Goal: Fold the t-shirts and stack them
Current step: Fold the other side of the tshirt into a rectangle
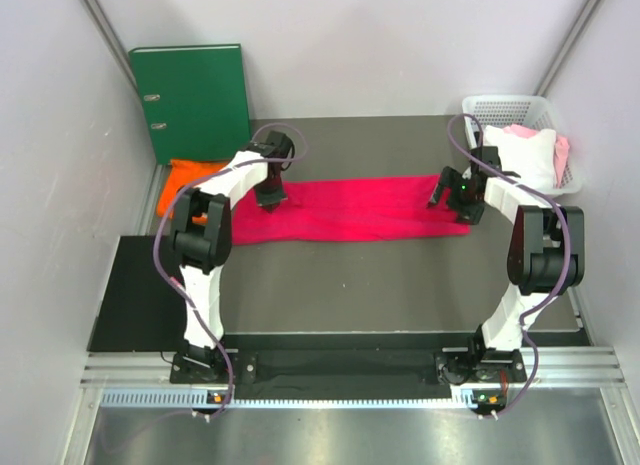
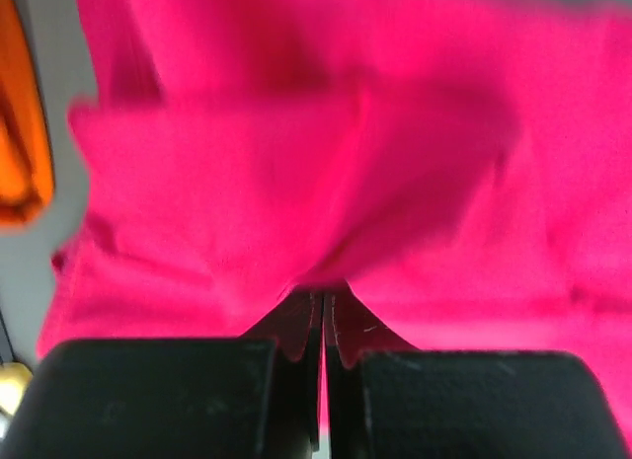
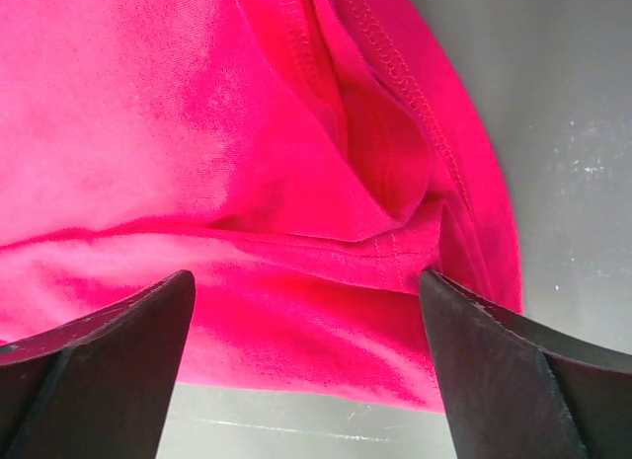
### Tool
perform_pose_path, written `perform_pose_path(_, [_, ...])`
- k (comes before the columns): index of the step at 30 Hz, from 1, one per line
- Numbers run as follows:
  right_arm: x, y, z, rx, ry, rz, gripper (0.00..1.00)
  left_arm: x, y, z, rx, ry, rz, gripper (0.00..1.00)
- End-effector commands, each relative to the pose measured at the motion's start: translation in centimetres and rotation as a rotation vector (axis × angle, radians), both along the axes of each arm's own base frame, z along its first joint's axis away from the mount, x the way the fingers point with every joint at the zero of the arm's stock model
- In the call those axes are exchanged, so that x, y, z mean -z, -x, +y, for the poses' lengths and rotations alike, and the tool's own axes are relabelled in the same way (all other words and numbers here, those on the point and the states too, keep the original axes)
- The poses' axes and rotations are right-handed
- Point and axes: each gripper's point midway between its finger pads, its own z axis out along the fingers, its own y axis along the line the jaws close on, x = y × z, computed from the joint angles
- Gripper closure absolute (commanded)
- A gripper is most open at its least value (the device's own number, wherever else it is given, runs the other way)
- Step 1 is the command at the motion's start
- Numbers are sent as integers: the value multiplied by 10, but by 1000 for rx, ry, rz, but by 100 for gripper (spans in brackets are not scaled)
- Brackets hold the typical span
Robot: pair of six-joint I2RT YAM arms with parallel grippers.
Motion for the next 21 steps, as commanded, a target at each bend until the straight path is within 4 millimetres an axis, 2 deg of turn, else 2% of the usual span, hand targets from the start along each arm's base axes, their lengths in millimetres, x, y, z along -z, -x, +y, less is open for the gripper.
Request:
perform_pose_path(1, [-42,-29,0,-27,33,-150,4,-5,-35,23,-56,-104,-51,100])
perform_pose_path(2, [-43,-29,0,-28,34,-150,4,-2,-38,28,-65,-122,-47,100])
perform_pose_path(5, [-43,-26,-1,-32,41,-147,2,-13,-52,48,-126,-171,-82,100])
perform_pose_path(9, [-42,-22,-2,-38,47,-140,2,-41,-69,73,-192,-228,-165,100])
perform_pose_path(11, [-41,-21,-2,-40,49,-136,1,-49,-75,84,-205,-262,-194,100])
perform_pose_path(16, [-39,-20,-2,-43,49,-129,0,-54,-79,88,-184,-287,-196,100])
perform_pose_path(18, [-40,-22,-2,-42,51,-130,0,-52,-74,84,-175,-261,-179,100])
perform_pose_path(19, [-40,-21,-2,-43,49,-129,0,-59,-71,81,-176,-243,-190,100])
perform_pose_path(21, [-40,-22,-2,-42,49,-130,0,-54,-64,74,-163,-193,-185,100])
